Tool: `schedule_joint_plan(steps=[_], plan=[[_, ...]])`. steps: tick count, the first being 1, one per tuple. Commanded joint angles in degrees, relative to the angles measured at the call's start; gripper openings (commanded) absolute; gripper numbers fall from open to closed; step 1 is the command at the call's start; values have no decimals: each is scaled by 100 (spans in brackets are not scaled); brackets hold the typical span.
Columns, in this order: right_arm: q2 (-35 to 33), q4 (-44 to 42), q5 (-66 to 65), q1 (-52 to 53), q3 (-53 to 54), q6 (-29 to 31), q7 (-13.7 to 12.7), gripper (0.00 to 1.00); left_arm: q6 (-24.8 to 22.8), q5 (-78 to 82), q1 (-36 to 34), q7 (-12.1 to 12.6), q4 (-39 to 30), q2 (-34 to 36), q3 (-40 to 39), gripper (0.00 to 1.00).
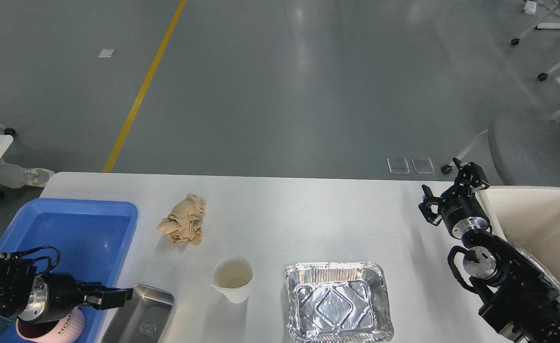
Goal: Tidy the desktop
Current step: 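Reach the left gripper to the small steel tray and grasp it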
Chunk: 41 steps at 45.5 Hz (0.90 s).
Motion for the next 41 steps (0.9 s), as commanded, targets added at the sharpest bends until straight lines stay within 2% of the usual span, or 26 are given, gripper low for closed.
schedule_joint_plan(steps=[1,18,25,34,38,41], plan=[[0,0,0,-6,-8,1,2,100,107,3,102,5,126,-199,0,82],[0,0,0,-14,-8,1,2,100,125,3,313,5,372,-366,0,65],[0,9,0,-14,-8,1,1,100,151,3,339,14,452,-446,0,51],[0,9,0,-14,-8,1,2,100,98,3,357,58,452,-446,36,26],[0,9,0,-14,-8,1,-7,100,72,-6,357,58,443,-446,36,19],[0,9,0,-14,-8,1,2,100,72,-6,357,58,452,-446,36,18]])
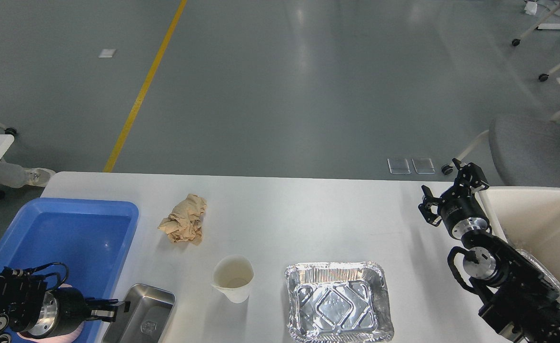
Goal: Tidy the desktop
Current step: 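Reach the left gripper to the small steel tray and grasp it, then lift the steel tray and swing it over the blue bin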
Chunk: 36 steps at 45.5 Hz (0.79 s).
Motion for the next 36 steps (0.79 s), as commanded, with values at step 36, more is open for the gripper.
schedule_joint_plan(steps=[36], plan=[[-193,-9,0,9,0,0,0,100,-88,-16,-70,-340,-70,105,-85,0]])
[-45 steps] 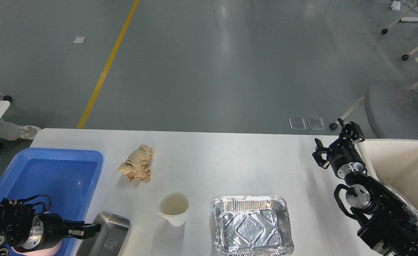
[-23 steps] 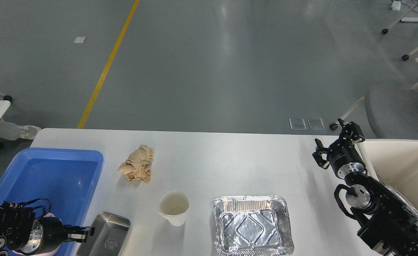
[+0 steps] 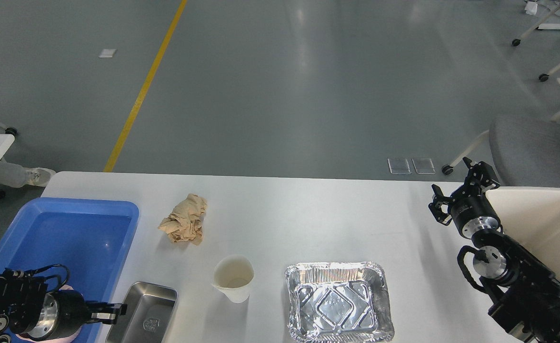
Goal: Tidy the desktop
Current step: 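Lift the steel tray and swing it over the blue bin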
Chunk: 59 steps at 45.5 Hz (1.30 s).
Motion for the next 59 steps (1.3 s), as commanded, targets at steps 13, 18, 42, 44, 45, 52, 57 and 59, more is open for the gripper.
schedule_joint_plan(steps=[13,18,42,44,45,52,57,59], plan=[[-2,9,0,27,0,0,-6,100,-930,-166,-668,-689,-273,619,-314,0],[24,9,0,27,9,0,-6,100,-1713,-736,-818,-610,-264,716,-920,1],[446,89,8,132,9,0,-41,100,-3901,-1836,-853,-4,-63,1173,-4357,2],[490,89,8,158,9,0,-41,100,-3901,-1985,-853,5,-10,1269,-4489,2],[508,89,8,176,9,0,-41,100,-3901,-2064,-853,14,8,1313,-4551,2],[622,89,17,185,9,0,-50,100,-3901,-2478,-897,14,271,1560,-4718,2],[675,89,17,255,9,0,-50,100,-3901,-2557,-932,40,587,1560,-4718,1],[692,89,17,264,9,0,-50,100,-3901,-2557,-897,58,763,1534,-4710,1]])
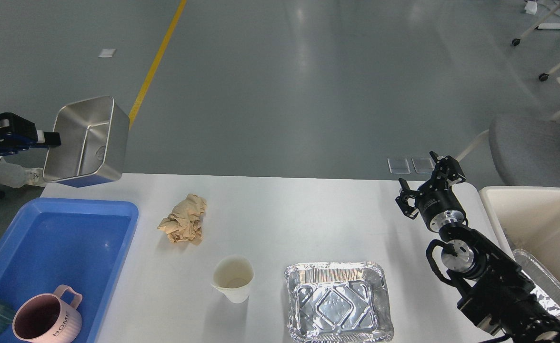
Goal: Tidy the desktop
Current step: 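Lift the steel tray and swing it over the blue bin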
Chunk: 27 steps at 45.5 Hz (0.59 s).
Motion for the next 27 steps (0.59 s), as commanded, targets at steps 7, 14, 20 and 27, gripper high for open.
schedule_joint_plan(steps=[7,14,20,27], plan=[[69,-1,0,56,-1,0,0,100,217,-234,136,77,1215,-232,91,0],[60,-1,0,47,-1,0,0,100,683,-243,400,253,2058,-618,135,0],[69,7,0,29,-1,0,0,100,982,-234,558,280,2604,-1040,197,0],[60,7,0,-6,-1,0,0,100,1378,-146,1059,350,3008,-1453,206,0]])
